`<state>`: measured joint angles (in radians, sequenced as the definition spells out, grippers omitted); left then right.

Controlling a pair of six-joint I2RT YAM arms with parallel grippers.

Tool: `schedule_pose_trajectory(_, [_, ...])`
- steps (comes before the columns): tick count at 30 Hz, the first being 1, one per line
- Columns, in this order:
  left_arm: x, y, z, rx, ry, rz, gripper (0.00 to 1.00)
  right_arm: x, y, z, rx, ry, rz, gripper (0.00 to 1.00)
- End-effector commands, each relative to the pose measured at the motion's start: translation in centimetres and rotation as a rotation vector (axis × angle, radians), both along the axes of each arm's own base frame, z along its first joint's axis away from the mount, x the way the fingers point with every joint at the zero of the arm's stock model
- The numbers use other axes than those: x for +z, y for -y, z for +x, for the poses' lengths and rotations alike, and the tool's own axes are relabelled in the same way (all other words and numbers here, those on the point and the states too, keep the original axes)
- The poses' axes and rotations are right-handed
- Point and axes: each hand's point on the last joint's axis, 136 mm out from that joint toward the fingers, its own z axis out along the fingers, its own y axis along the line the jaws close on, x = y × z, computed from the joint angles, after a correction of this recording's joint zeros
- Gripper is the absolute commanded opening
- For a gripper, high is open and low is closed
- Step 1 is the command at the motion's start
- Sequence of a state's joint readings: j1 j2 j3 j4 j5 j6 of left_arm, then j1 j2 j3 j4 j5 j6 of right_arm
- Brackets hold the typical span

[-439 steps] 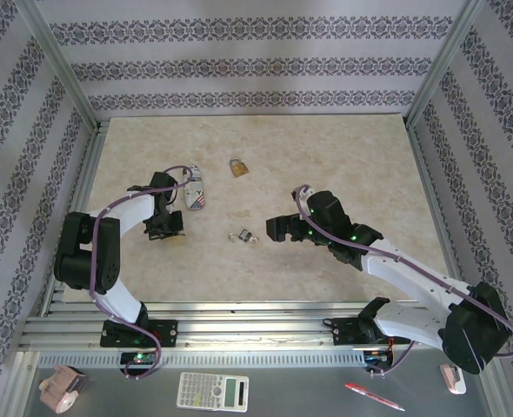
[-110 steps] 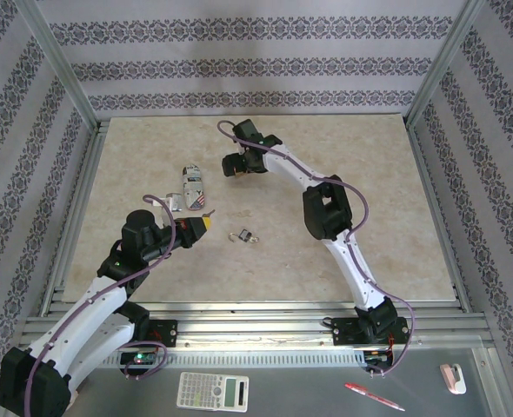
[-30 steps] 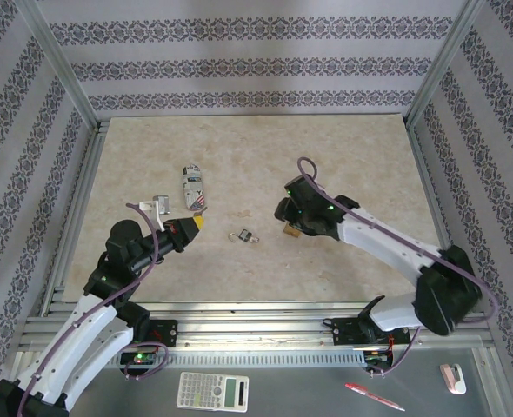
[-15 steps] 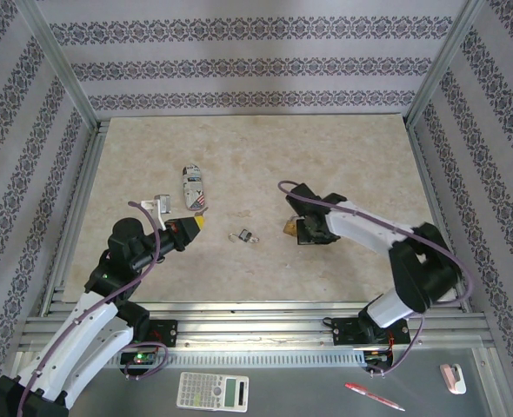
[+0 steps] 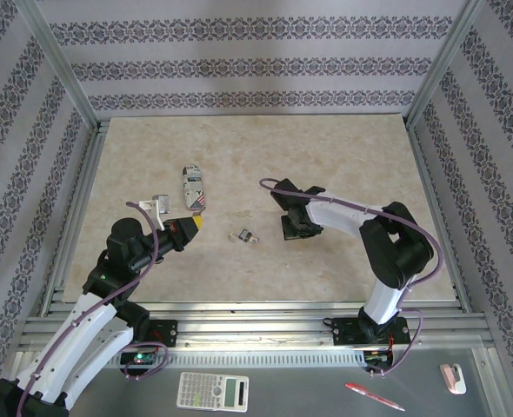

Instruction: Unlock with the key

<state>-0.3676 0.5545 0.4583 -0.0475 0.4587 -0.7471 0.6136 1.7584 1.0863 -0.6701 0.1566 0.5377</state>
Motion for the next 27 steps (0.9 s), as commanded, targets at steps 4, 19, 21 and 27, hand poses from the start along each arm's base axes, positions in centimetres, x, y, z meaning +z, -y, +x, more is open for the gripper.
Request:
schedule_pose_trajectory(4, [0.1, 0.0, -0.1, 0.000, 0.019, 0.011, 0.00, -1.0, -1.7, 0.6, 0.025, -0.034, 0.037, 0.00])
schedule_pose_trajectory(19, [-0.4, 0.1, -0.3, -0.005, 0.009, 0.004, 0.00, 2.6, -3.1, 1.5, 0.108, -0.007, 0.192, 0.25])
schedule_pose_trajectory(21, [-0.4, 0.0, -0.4, -0.005, 0.010, 0.005, 0.00, 4.1, -2.9, 1.2, 0.205, 0.015, 0.186, 0.38])
schedule_pose_trajectory(27, [-0.4, 0.0, -0.4, -0.007, 0.022, 0.017, 0.00, 6.8, -2.1, 0.5, 0.560, -0.002, 0.120, 0.54])
